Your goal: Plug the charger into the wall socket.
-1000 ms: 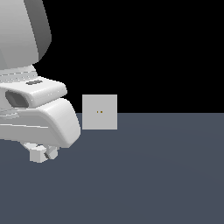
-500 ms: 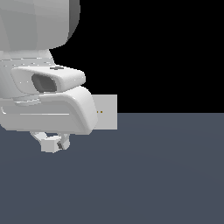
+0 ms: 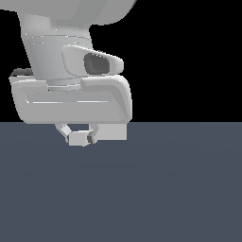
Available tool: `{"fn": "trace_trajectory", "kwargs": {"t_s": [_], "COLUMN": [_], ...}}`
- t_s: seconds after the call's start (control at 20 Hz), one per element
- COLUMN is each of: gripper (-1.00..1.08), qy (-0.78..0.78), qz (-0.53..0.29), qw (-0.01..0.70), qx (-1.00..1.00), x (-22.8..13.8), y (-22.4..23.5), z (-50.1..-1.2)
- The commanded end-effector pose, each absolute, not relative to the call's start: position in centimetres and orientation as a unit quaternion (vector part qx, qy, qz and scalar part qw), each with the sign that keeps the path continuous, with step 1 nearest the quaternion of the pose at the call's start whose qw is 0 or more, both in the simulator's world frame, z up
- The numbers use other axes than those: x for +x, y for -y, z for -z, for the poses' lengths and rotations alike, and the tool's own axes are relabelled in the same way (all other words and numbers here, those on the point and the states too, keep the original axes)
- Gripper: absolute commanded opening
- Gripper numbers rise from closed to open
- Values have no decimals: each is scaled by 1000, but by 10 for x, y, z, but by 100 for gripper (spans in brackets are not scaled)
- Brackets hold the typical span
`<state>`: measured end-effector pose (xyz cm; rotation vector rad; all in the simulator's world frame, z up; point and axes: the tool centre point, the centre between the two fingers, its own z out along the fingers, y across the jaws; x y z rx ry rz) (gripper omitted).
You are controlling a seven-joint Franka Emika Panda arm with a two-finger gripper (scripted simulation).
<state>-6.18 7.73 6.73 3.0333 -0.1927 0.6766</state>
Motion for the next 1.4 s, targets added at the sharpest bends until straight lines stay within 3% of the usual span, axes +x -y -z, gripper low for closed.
{"fn": "trace_trajectory", "kwargs": {"t_s": [0.0, 1.35], "gripper": [-100, -100], "qy": [47, -7], "qz": [-218, -216], "qw": [11, -1], "qx": [975, 976], "x": [-61, -53], "y": [-68, -34], "z": [-75, -100]}}
